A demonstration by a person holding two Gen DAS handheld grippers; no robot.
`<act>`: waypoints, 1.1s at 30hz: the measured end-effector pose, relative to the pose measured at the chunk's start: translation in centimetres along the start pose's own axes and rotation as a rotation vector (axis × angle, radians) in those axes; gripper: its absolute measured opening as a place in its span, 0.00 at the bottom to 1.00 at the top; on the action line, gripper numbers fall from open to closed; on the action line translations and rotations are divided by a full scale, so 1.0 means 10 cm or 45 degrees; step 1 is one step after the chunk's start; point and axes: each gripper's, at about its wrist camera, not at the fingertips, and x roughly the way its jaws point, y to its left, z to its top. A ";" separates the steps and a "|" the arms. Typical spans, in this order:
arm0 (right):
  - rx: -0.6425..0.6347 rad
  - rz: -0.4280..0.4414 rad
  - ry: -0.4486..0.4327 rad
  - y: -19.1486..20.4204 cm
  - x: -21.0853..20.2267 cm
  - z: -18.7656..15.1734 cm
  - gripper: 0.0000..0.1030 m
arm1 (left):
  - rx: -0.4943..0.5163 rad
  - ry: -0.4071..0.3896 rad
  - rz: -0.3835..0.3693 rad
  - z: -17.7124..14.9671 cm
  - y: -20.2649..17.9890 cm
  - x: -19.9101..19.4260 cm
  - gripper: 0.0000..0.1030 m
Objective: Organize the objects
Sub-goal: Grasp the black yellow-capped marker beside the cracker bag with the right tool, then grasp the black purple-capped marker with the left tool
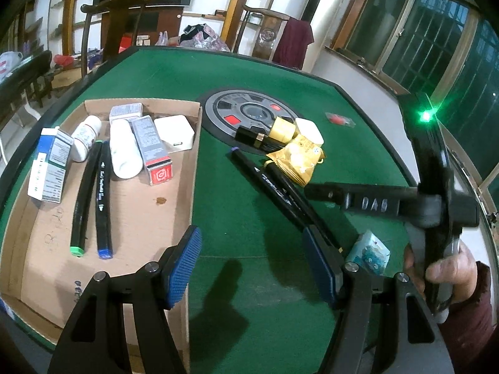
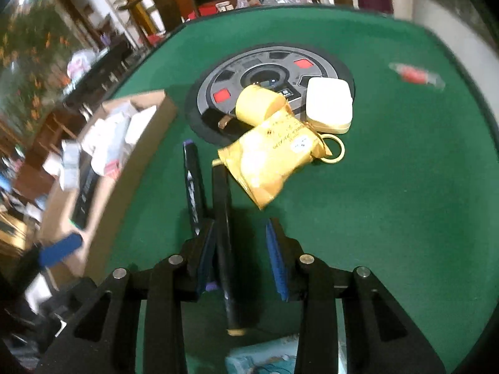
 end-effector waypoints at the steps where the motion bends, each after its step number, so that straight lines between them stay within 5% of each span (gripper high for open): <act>1: -0.040 -0.030 0.004 0.04 0.02 -0.03 0.30 | 0.000 0.002 -0.002 0.00 -0.01 0.01 0.59; 10: -0.114 -0.178 -0.003 0.19 0.21 -0.02 0.30 | 0.021 0.007 0.020 0.00 -0.08 0.00 0.59; 13: -0.087 -0.160 -0.027 0.15 0.23 0.01 0.18 | 0.031 0.017 0.036 0.02 -0.12 0.01 0.59; 18: 0.001 -0.200 -0.054 -0.09 0.12 -0.05 0.13 | 0.084 0.034 0.084 0.07 -0.26 0.12 0.59; 33: 0.169 -0.068 -0.086 -0.54 -0.05 -0.15 0.13 | 0.145 0.210 0.312 0.39 -0.48 1.16 0.59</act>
